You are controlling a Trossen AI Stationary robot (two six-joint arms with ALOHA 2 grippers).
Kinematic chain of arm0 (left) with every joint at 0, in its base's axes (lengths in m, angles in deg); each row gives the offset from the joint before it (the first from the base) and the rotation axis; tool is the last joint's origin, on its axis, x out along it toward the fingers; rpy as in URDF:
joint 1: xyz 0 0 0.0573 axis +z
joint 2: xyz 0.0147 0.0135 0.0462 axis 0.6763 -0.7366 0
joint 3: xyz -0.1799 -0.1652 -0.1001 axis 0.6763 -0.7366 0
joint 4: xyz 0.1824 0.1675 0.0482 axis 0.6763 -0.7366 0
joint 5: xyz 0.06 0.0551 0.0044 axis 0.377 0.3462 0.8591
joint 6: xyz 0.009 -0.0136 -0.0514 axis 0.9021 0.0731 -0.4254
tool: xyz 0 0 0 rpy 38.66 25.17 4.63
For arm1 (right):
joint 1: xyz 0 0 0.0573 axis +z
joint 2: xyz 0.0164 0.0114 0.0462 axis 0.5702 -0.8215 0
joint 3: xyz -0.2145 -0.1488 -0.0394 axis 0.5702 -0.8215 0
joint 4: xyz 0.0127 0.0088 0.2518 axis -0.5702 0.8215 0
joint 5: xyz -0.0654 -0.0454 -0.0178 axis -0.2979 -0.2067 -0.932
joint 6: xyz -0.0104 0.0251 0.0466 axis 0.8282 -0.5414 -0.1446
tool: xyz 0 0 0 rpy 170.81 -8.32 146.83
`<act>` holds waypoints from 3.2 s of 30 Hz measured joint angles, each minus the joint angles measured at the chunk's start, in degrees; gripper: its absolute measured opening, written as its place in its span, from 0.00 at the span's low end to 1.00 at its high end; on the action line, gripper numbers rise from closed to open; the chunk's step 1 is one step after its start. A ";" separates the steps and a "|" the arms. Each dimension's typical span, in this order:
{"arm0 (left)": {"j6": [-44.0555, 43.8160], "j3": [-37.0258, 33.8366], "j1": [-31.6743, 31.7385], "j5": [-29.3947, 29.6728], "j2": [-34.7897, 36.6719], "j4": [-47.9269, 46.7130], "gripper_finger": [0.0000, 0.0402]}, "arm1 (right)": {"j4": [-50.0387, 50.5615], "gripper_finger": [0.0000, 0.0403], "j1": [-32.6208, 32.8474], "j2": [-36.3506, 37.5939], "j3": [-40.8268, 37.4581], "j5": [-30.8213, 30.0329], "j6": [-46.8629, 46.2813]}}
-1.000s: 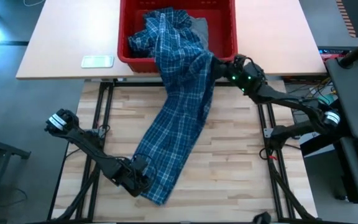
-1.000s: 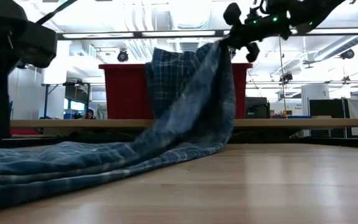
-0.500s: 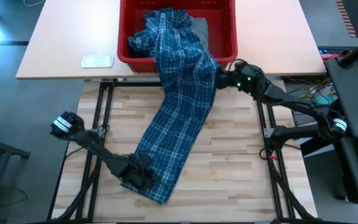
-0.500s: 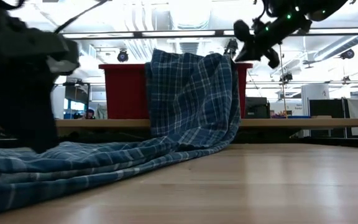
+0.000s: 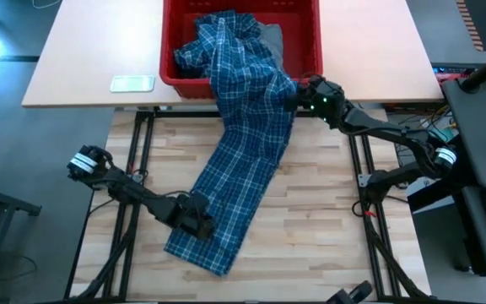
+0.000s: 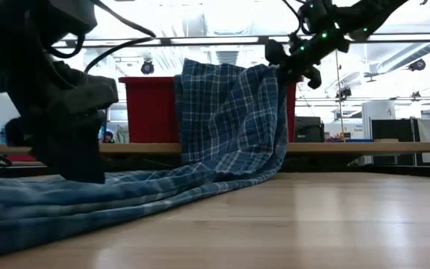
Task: Fold Laundry from Bin
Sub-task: Fold the blue patterned pants
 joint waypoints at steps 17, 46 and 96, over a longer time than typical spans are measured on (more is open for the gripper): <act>-5.90 -1.79 -0.58 -1.06 -0.66 1.89 0.48 | 25.81 0.02 0.85 12.69 11.17 -7.43 10.40; 43.08 15.78 28.83 -5.85 -0.91 8.23 0.48 | 18.44 0.02 30.96 7.71 -12.98 -6.71 -3.39; 25.94 -0.31 38.83 6.38 -9.08 20.35 0.48 | 15.59 0.02 33.71 -24.76 -4.60 7.55 -15.37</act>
